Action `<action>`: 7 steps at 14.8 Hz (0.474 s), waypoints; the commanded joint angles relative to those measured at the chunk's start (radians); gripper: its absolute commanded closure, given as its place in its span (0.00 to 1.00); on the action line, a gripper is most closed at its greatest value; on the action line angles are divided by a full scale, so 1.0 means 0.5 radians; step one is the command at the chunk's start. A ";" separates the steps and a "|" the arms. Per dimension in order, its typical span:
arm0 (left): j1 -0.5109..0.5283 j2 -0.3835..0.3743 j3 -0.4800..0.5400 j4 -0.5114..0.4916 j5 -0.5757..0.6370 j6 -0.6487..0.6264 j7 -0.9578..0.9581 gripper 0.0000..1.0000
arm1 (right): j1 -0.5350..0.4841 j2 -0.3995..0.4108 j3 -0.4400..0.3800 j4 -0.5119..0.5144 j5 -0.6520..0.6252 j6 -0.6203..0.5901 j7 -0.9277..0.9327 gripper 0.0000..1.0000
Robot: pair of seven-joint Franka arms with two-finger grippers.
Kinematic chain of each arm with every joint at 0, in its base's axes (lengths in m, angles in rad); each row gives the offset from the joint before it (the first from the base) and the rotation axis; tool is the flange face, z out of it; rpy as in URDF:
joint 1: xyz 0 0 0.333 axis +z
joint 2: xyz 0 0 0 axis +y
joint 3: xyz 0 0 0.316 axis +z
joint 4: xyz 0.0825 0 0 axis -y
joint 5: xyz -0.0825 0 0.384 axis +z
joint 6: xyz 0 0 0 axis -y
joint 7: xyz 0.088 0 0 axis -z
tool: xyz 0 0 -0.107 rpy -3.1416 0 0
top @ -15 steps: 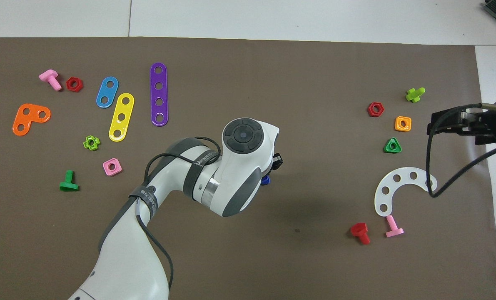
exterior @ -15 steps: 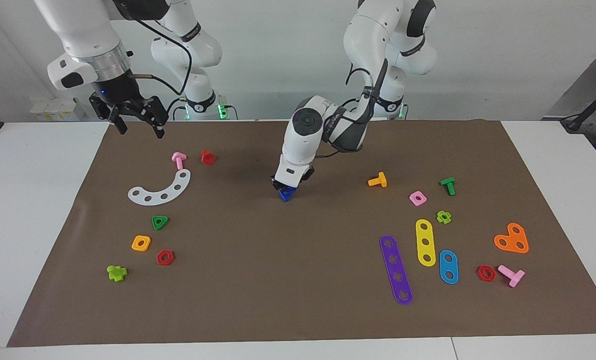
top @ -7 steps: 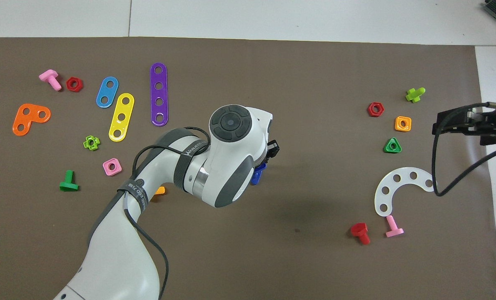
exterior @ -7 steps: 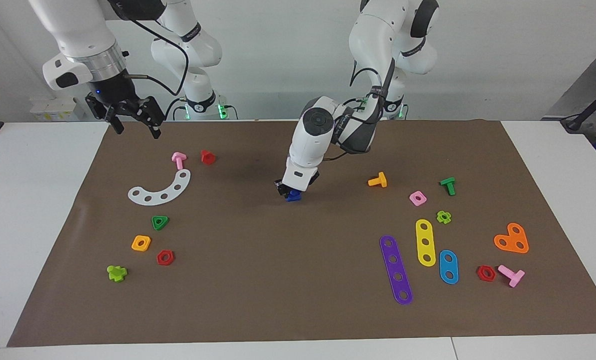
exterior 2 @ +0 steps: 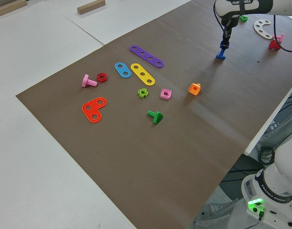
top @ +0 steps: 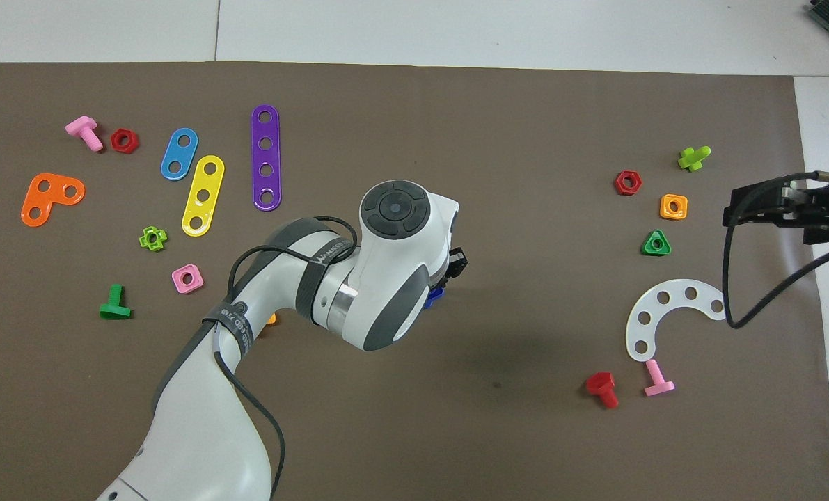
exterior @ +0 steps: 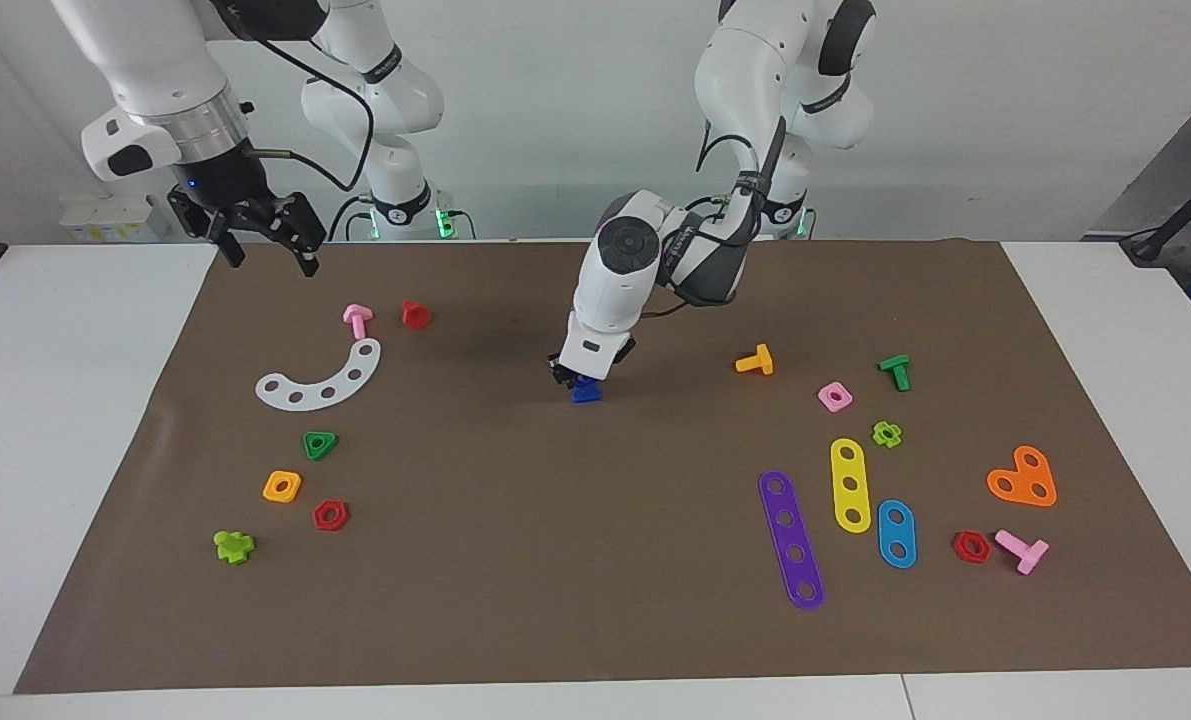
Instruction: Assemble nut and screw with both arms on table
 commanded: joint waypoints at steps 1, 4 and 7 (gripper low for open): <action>-0.043 -0.036 0.020 -0.076 -0.031 0.001 -0.007 1.00 | 0.006 -0.040 -0.018 -0.035 0.015 -0.023 -0.057 0.00; -0.053 -0.048 0.023 -0.153 -0.028 0.111 -0.010 1.00 | 0.006 -0.040 -0.018 -0.035 0.021 -0.023 -0.057 0.00; -0.053 -0.070 0.023 -0.254 -0.025 0.215 -0.010 1.00 | 0.009 -0.040 -0.018 -0.035 0.033 -0.023 -0.057 0.00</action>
